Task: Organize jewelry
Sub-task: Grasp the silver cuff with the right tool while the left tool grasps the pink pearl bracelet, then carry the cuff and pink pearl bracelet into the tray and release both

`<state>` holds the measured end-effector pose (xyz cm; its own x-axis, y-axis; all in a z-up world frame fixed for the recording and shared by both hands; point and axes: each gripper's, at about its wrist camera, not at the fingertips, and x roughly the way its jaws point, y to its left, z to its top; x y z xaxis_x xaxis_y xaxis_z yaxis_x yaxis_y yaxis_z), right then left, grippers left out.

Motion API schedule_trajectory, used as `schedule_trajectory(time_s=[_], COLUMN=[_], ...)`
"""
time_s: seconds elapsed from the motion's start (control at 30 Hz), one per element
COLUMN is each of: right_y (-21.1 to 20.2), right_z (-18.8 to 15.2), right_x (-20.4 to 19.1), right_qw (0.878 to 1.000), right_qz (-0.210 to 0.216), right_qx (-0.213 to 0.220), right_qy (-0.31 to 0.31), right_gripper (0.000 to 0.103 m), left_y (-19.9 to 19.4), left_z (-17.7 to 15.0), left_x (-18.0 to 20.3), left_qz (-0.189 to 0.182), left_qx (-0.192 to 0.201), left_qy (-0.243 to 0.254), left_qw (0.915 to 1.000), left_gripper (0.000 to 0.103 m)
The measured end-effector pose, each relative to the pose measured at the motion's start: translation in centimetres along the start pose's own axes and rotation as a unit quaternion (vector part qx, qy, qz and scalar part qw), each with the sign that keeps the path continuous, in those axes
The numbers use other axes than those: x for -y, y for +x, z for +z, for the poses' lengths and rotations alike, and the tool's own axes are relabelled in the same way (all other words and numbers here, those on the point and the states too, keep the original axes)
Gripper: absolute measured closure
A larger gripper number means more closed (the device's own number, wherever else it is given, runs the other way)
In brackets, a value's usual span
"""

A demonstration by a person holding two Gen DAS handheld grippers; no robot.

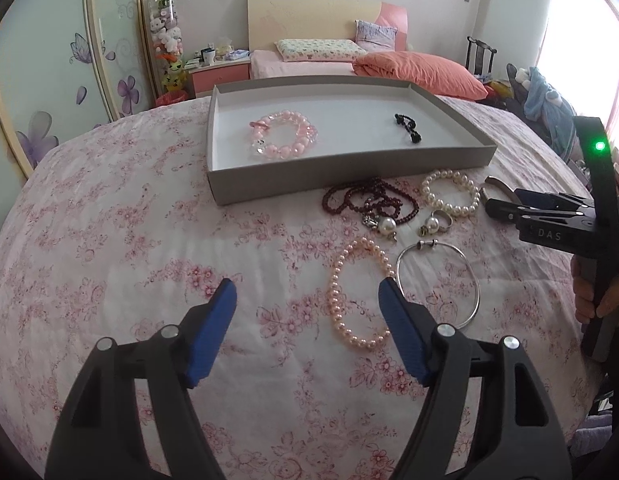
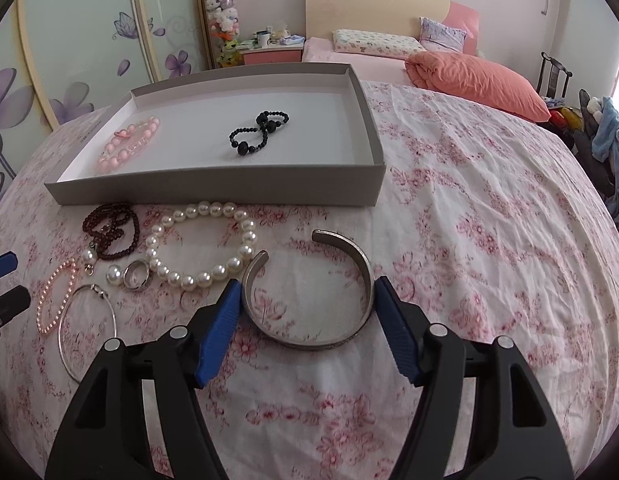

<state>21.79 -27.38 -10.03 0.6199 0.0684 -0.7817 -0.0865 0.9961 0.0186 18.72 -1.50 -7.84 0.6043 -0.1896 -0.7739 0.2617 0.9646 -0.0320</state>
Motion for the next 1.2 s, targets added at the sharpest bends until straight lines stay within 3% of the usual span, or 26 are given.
schedule_trajectory(time_s=[0.23,0.53,1.0,1.2], right_y=[-0.4,-0.6,-0.8,-0.9], right_z=[-0.5,-0.8,-1.1,-1.1], right_x=[0.0,-0.2,-0.6,-0.4], right_qw=[1.0,1.0,1.0,1.0], right_qz=[-0.004,-0.004,-0.004,0.0], right_qx=[-0.001,-0.001,-0.005,-0.004], right_qy=[0.007,0.007,0.002,0.009], right_gripper=[0.036,0.036,0.035,0.036], left_y=[1.9,2.1,1.6,1.5], left_z=[0.2,0.2,-0.1,-0.1], left_x=[1.1,1.9,-0.2,-0.2], left_qz=[0.003,0.009,0.041,0.024], left_qx=[-0.033,-0.032,-0.032,-0.03], left_qy=[0.009,0.024,0.027,0.015], left_qw=[0.9994,0.9991,0.9983,0.9992], left_gripper=[0.062,0.094,0.094,0.096])
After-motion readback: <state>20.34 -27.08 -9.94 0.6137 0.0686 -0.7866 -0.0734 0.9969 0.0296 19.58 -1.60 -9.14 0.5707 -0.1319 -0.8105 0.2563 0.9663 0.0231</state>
